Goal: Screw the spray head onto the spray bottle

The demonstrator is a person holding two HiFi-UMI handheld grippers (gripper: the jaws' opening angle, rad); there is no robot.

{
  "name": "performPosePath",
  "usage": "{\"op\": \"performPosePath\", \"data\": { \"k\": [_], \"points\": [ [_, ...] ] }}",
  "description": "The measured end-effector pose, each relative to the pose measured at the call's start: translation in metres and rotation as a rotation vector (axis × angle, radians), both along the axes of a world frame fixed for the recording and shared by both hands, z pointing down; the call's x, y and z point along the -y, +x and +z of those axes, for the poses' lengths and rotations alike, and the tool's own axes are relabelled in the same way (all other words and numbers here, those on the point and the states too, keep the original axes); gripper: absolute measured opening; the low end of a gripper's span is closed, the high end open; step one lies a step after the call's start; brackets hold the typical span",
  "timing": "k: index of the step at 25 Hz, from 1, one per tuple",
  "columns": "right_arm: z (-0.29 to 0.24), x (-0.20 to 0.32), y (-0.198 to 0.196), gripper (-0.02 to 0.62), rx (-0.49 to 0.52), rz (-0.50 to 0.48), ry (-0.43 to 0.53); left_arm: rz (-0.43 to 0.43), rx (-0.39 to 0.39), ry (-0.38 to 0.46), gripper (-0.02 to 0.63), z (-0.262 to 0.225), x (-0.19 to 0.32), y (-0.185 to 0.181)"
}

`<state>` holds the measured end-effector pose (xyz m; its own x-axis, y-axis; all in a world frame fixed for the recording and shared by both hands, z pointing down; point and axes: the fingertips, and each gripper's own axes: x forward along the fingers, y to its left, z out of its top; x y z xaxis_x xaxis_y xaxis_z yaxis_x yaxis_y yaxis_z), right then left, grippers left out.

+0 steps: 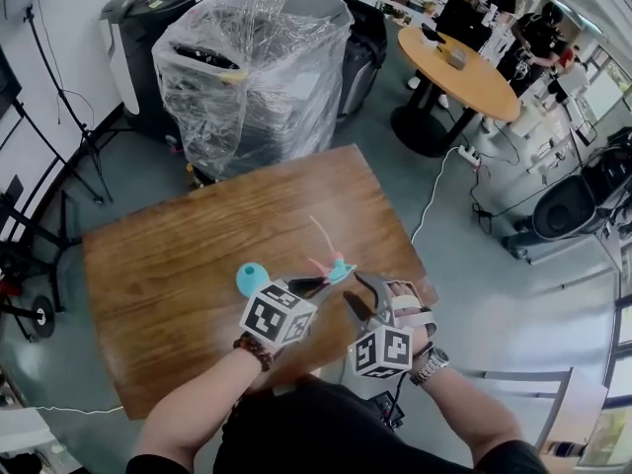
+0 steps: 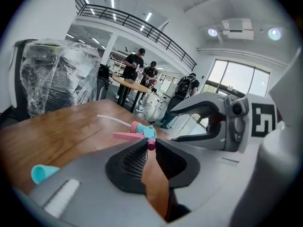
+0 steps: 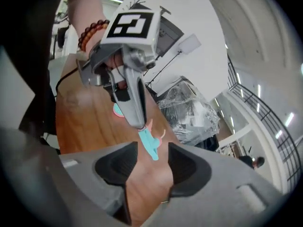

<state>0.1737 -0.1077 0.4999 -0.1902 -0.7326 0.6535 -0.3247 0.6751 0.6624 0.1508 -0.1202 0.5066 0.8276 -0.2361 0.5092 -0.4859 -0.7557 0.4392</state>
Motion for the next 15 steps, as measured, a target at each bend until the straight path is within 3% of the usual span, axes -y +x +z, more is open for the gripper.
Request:
{"op": "performPosePath", "data": {
  "k": [15],
  "points": [
    [-0.008,0.020,-0.048,0.181,-0.252,-0.152,0.106,-0.003,-0.157,-0.077,0.072,-0.063,-0.028,-0.040]
  ]
}}
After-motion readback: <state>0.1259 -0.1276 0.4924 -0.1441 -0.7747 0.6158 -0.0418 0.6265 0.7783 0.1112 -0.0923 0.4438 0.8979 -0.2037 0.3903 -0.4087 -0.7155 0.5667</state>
